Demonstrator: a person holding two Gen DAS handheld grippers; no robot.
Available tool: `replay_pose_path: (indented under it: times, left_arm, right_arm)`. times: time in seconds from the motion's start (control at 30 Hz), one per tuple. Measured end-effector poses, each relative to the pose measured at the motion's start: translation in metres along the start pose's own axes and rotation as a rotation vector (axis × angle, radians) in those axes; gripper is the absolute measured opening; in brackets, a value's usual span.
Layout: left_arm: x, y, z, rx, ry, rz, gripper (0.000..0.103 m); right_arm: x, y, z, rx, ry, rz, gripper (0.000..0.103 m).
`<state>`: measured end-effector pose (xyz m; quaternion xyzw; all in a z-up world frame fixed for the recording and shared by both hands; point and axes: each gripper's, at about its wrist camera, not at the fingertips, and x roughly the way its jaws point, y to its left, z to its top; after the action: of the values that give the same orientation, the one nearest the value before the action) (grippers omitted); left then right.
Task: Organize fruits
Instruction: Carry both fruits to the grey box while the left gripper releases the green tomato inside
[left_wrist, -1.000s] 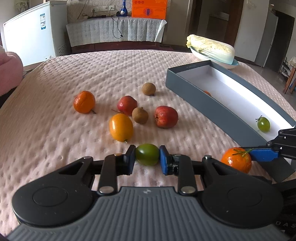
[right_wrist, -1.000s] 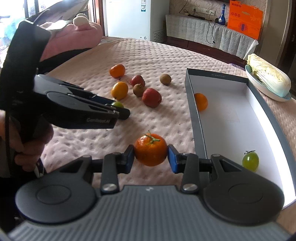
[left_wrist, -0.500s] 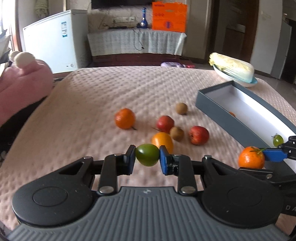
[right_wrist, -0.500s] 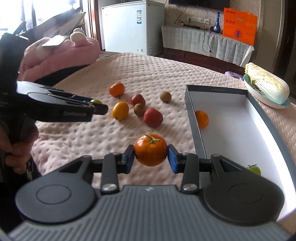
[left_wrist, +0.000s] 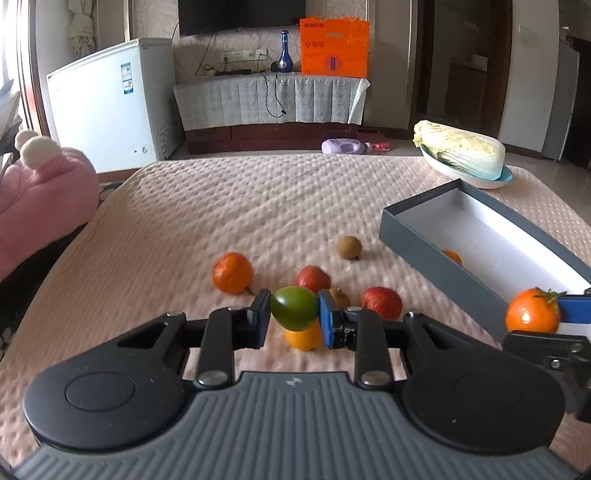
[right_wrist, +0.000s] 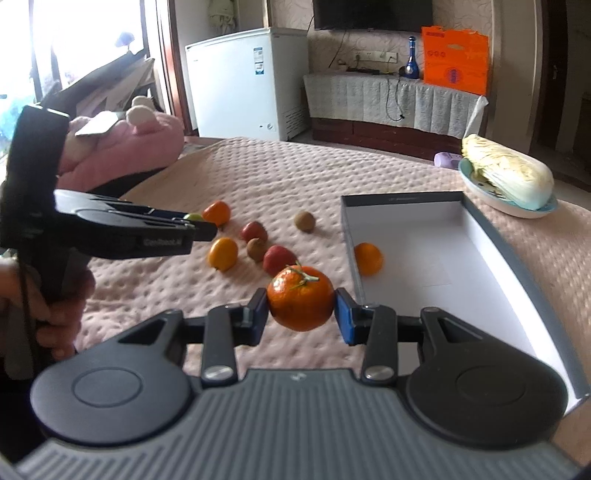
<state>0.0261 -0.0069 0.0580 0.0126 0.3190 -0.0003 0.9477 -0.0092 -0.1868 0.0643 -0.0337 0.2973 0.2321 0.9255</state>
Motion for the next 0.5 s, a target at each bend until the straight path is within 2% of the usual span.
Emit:
replay_pose_path:
  times: [0.5]
  left_arm:
    - [0.019,-0.042,0.02,0.061,-0.07,-0.082,0.032]
  right_arm:
    - [-0.024,-0.039,0.0,0.073,-0.056,-0.06,0.041]
